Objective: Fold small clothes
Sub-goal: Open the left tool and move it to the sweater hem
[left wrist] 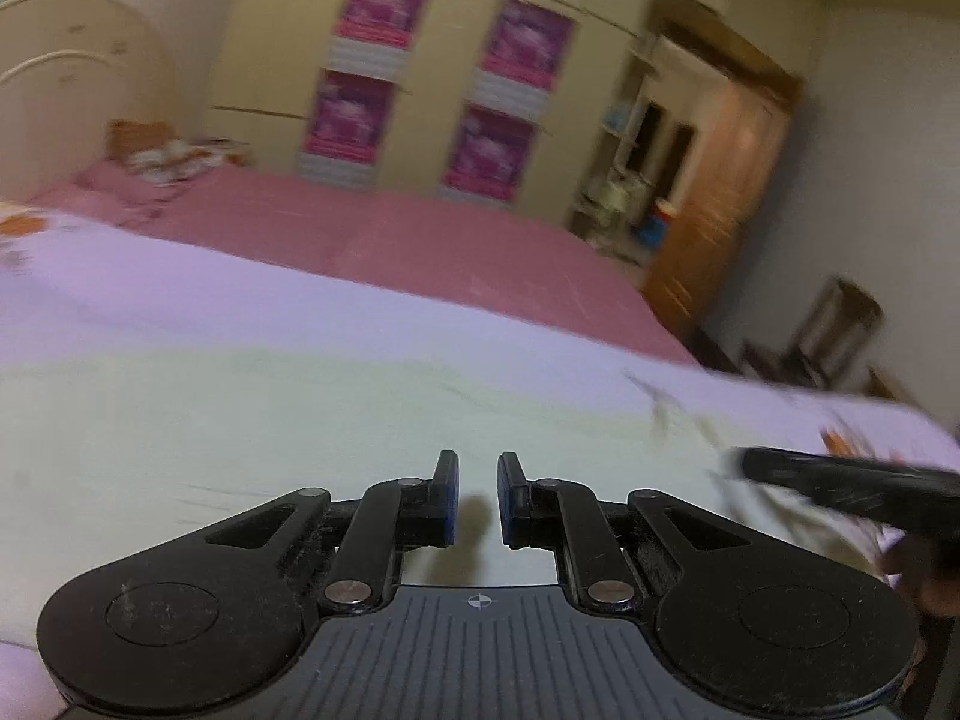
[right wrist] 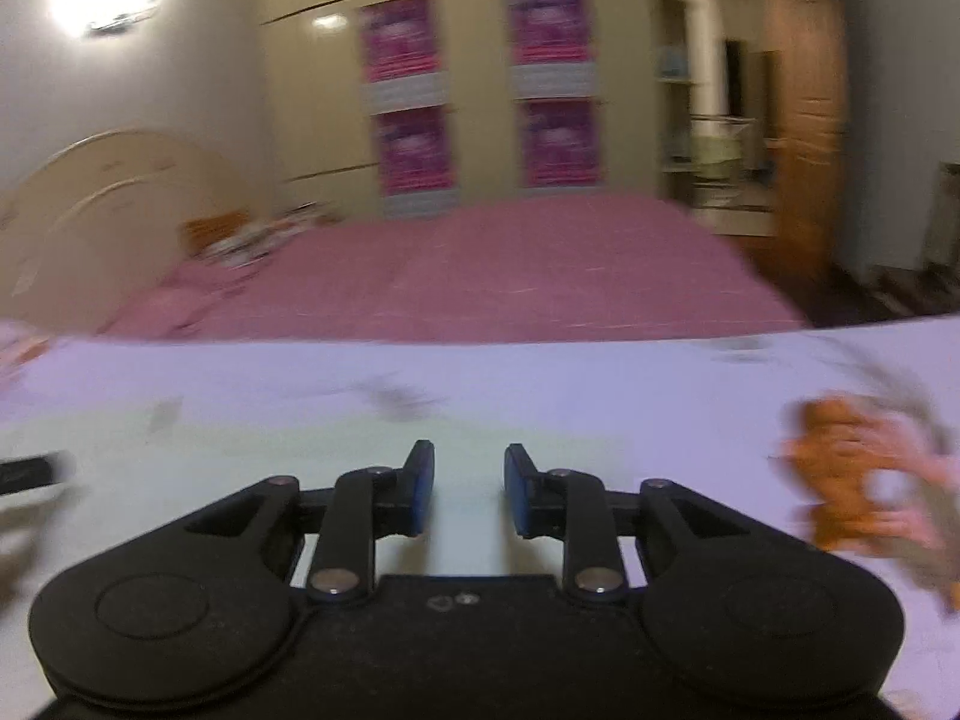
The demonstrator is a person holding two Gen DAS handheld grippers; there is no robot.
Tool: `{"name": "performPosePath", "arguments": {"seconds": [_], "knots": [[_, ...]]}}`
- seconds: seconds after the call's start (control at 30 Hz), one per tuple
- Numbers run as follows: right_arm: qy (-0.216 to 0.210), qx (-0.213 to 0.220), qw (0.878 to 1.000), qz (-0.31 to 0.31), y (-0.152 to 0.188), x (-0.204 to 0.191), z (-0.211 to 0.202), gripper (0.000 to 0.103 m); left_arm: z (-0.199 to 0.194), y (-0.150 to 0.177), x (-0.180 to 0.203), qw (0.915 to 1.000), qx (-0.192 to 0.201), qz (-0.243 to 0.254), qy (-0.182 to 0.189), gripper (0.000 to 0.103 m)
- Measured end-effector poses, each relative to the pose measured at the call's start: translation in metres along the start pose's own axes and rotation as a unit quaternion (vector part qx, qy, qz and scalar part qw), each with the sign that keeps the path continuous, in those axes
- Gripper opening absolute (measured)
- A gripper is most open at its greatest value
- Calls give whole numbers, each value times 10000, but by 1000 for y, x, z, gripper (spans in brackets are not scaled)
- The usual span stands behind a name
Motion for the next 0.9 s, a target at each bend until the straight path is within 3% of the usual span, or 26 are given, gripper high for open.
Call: {"name": "performPosePath", "arguments": {"seconds": [0.07,0.13,0.23,0.3,0.33,0.37,0.47,0.63,0.73,0.8,0.9], "knots": [[-203,-301,9989,-299,14,-21,12,24,11,8,9,9998,-168,72,2,12],[-121,-331,9978,-559,21,-21,15,24,10,8,1,9999,-149,43,-76,12],[509,-221,9983,-151,16,31,5,23,-2,4,-36,9989,-36,-132,-451,12],[934,-192,9950,300,15,77,-4,23,-9,5,-58,9983,-37,-387,-424,11],[944,-220,9943,449,16,88,-9,21,-11,6,-64,9981,-40,-409,-467,11],[1058,-304,9927,488,17,97,-13,28,-13,7,-66,9980,-42,-367,-508,11],[866,-159,9952,428,16,87,-36,25,-21,8,-58,9980,12,-250,-580,12],[331,-108,9991,-238,33,31,-60,20,-36,21,-37,9979,-18,129,-631,12],[450,-401,9969,-500,56,28,-60,15,-47,24,-42,9979,-81,38,-647,12],[526,-319,9971,-448,60,35,-72,15,-54,27,-46,9972,-122,190,-709,12],[653,-352,9967,-341,63,43,-82,23,-60,29,-47,9966,-104,364,-736,12]]}}
Point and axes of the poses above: each gripper's, at about its wrist camera, not at the fingertips, and z roughly the way its jaws point, x to its right, y to its underside, the point moved 10 cm from there along z, roughly the way its jaws point, and after that the axes turned 5 degrees about -y, right-handed, at the moved point
